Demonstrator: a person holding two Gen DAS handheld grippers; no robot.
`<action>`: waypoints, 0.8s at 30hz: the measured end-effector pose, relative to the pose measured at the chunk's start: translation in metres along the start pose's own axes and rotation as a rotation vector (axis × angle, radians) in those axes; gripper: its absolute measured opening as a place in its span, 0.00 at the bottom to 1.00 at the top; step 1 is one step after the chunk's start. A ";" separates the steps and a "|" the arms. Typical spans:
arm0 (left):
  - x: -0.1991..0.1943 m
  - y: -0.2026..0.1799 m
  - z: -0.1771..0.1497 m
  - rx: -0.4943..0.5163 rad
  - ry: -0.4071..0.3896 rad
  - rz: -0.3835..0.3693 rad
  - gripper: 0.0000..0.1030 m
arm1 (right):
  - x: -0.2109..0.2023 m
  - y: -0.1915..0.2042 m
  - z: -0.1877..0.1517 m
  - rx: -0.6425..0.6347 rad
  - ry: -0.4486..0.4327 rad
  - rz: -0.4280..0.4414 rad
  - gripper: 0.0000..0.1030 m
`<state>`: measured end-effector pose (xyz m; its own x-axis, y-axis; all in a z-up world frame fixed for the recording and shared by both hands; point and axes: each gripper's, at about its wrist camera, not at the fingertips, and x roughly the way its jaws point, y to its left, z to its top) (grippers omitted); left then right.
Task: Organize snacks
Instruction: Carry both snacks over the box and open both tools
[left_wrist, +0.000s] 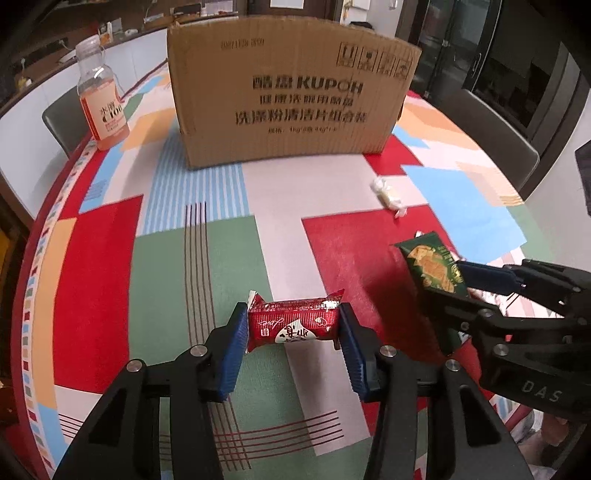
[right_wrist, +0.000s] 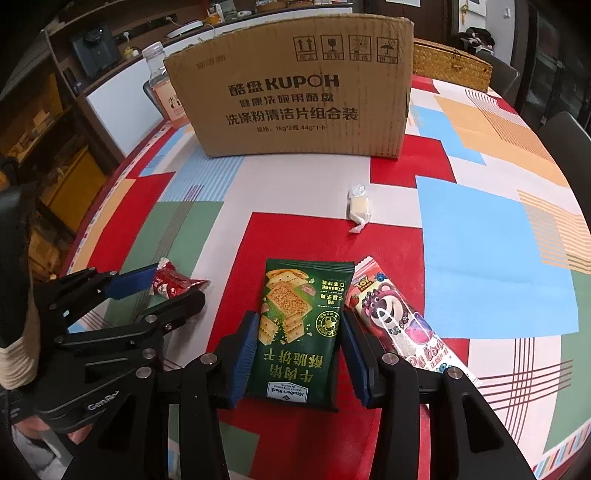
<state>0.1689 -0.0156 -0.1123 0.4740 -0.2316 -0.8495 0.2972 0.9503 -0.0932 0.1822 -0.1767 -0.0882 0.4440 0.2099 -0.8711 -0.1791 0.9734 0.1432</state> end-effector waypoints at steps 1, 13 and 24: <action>-0.004 0.000 0.002 -0.002 -0.010 -0.001 0.45 | -0.001 0.000 0.001 0.003 -0.003 0.004 0.44; -0.055 0.004 0.059 0.014 -0.207 0.021 0.46 | -0.036 -0.001 0.045 -0.017 -0.157 0.003 0.44; -0.080 0.013 0.126 0.036 -0.356 0.079 0.46 | -0.074 -0.001 0.117 -0.042 -0.348 -0.003 0.44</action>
<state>0.2393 -0.0106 0.0198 0.7536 -0.2221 -0.6187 0.2744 0.9616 -0.0110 0.2523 -0.1824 0.0313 0.7159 0.2328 -0.6583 -0.2100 0.9709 0.1150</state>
